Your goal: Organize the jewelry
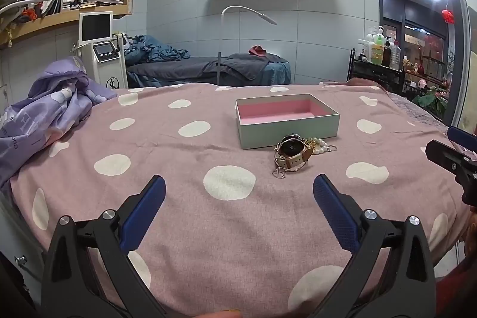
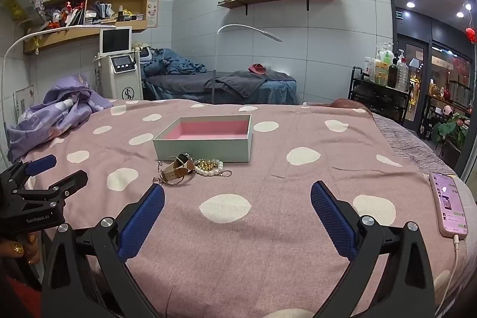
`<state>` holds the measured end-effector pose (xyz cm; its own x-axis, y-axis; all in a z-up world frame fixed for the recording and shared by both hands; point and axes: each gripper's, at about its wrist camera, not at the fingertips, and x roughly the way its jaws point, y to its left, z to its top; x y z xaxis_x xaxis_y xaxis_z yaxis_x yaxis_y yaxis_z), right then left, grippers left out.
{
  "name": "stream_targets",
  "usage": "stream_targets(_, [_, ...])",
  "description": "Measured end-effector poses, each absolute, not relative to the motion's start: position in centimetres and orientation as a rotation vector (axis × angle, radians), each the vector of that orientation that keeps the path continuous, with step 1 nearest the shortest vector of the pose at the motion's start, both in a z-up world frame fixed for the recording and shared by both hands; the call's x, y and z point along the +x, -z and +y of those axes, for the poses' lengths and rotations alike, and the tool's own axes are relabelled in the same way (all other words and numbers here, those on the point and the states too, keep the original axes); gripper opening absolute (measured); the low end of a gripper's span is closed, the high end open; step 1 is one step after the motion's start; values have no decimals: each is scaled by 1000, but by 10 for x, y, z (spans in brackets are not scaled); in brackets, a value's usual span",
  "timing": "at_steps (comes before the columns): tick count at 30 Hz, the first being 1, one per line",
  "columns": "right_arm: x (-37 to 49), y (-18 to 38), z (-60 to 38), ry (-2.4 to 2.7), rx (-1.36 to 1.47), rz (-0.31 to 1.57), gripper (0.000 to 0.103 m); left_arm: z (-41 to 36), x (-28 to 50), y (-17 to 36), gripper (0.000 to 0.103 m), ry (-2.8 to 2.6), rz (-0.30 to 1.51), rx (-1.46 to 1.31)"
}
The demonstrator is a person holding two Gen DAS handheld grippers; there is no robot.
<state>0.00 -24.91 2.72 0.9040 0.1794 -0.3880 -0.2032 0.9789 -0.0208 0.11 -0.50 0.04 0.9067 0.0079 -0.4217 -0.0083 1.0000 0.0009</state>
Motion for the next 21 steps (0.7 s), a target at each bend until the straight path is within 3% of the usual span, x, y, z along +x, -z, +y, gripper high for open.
stream_targets(21, [2, -27, -251, -200, -58, 393, 97, -4, -1, -1, 98, -11, 428, 12])
